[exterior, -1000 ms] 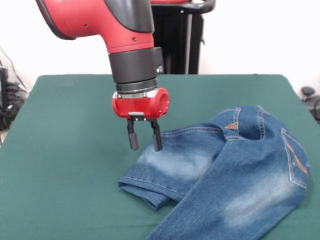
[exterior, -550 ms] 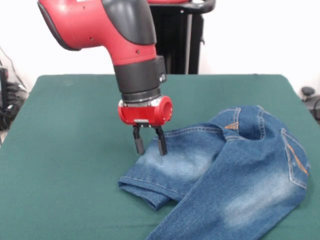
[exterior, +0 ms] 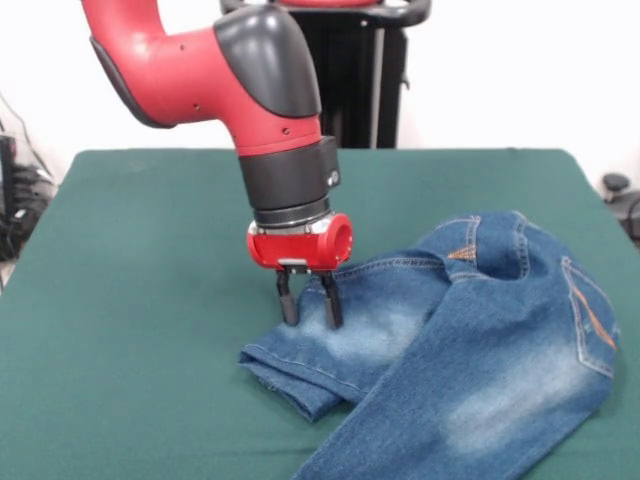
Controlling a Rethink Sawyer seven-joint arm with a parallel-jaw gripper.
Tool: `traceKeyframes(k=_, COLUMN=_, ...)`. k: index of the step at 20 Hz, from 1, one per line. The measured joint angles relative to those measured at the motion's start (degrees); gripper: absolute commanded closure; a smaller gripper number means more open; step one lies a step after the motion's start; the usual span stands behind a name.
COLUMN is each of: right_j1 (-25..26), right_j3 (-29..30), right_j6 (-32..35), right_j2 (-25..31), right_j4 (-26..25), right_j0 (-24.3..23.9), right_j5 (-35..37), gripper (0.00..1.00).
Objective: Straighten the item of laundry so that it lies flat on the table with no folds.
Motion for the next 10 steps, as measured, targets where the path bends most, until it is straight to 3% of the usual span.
traceKeyframes(k=4, right_j1=0.0, right_j3=-0.2, right_j6=0.0, right_j2=0.0, right_j4=-0.9, right_j0=0.0, right_j5=0.0, gripper=0.0)
traceKeyframes(k=5, right_j1=0.3, right_j3=-0.6, right_j6=0.0, right_j2=-0.3, right_j4=-1.4, right_j0=-0.1, right_j5=-0.1, gripper=1.0)
traceKeyframes(k=10, right_j1=1.1, right_j3=-1.3, right_j6=0.0, right_j2=-0.4, right_j4=-1.5, right_j0=0.0, right_j5=-1.1, gripper=1.0)
